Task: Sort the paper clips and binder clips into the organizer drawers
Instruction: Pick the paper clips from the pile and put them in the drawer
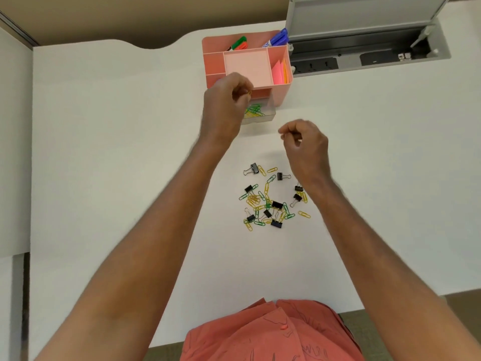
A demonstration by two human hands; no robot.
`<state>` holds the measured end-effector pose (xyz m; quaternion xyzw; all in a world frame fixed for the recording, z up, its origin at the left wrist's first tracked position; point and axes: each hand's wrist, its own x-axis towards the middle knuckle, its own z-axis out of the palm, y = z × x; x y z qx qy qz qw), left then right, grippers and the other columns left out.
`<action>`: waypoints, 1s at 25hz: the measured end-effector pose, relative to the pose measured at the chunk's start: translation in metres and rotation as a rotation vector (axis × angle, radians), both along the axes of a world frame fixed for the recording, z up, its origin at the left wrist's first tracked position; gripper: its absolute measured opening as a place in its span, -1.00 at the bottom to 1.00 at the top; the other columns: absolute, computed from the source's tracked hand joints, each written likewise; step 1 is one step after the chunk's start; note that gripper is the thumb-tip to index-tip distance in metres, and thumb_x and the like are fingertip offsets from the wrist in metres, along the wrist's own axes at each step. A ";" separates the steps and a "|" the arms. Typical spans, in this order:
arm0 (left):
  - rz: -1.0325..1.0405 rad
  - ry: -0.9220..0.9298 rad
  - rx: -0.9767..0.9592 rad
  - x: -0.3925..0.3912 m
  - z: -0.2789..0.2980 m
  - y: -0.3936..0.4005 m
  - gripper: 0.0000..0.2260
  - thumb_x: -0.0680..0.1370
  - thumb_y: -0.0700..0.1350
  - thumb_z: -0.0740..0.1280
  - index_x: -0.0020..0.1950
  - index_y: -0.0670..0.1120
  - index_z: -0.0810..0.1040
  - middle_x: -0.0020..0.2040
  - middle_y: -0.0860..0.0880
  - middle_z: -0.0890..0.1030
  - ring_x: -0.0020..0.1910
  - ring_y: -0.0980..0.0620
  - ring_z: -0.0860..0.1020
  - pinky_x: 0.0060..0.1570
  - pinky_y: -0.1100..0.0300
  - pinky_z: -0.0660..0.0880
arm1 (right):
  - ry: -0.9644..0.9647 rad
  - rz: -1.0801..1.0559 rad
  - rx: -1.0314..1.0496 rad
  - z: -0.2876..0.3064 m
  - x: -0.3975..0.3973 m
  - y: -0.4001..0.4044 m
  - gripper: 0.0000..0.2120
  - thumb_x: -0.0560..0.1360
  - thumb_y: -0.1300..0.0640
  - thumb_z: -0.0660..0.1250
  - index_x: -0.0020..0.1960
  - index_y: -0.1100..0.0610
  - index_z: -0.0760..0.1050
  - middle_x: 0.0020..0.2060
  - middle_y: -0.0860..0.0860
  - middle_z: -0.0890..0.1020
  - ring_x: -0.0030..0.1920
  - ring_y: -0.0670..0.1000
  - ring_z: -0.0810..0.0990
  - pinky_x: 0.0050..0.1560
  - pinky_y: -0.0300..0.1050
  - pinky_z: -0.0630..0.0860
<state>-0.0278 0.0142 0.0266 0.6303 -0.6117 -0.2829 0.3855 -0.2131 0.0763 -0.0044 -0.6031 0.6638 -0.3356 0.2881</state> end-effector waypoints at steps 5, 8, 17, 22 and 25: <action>-0.174 -0.364 0.003 -0.009 -0.019 -0.027 -0.79 0.57 -0.31 0.29 0.07 -0.10 0.68 0.04 -0.07 0.68 0.00 0.02 0.61 -0.02 0.24 0.53 | 0.041 -0.008 0.138 -0.024 -0.024 0.041 -0.79 0.58 0.32 0.30 0.02 0.07 0.64 -0.03 -0.05 0.63 -0.05 -0.12 0.63 -0.02 -0.31 0.56; -0.199 -0.425 0.001 -0.010 -0.021 -0.027 -0.78 0.61 -0.28 0.25 0.12 -0.14 0.68 0.11 -0.12 0.68 0.07 -0.06 0.62 0.04 0.21 0.47 | 0.033 -0.085 0.172 -0.030 -0.042 0.050 -0.78 0.59 0.32 0.29 0.03 0.06 0.64 -0.01 -0.06 0.64 -0.01 -0.10 0.63 -0.04 -0.39 0.52; -0.232 -0.288 0.079 -0.018 -0.054 0.085 -0.80 0.58 -0.12 0.38 0.21 -0.04 0.58 0.08 0.00 0.56 0.09 0.01 0.50 0.04 0.10 0.52 | 0.246 0.146 0.261 -0.041 -0.039 0.061 -0.74 0.56 0.09 0.42 0.24 -0.01 0.55 0.14 -0.08 0.56 0.18 -0.03 0.51 0.14 -0.03 0.55; -0.211 -0.325 0.354 -0.017 -0.087 0.118 -0.57 0.57 -0.09 0.43 0.42 -0.08 0.44 0.29 -0.05 0.47 0.30 -0.04 0.40 0.20 0.10 0.47 | 0.466 0.234 0.252 -0.048 -0.024 0.058 -0.71 0.54 0.06 0.45 0.24 0.05 0.54 0.19 -0.01 0.53 0.23 0.07 0.45 0.14 0.03 0.53; -0.187 -0.324 0.334 -0.019 -0.092 0.115 -0.62 0.57 -0.12 0.43 0.36 -0.11 0.49 0.25 -0.08 0.48 0.26 -0.07 0.41 0.19 0.11 0.45 | 0.469 0.253 0.247 -0.049 -0.026 0.057 -0.78 0.54 0.07 0.46 0.15 0.06 0.56 0.15 -0.01 0.53 0.20 0.06 0.46 0.08 0.03 0.55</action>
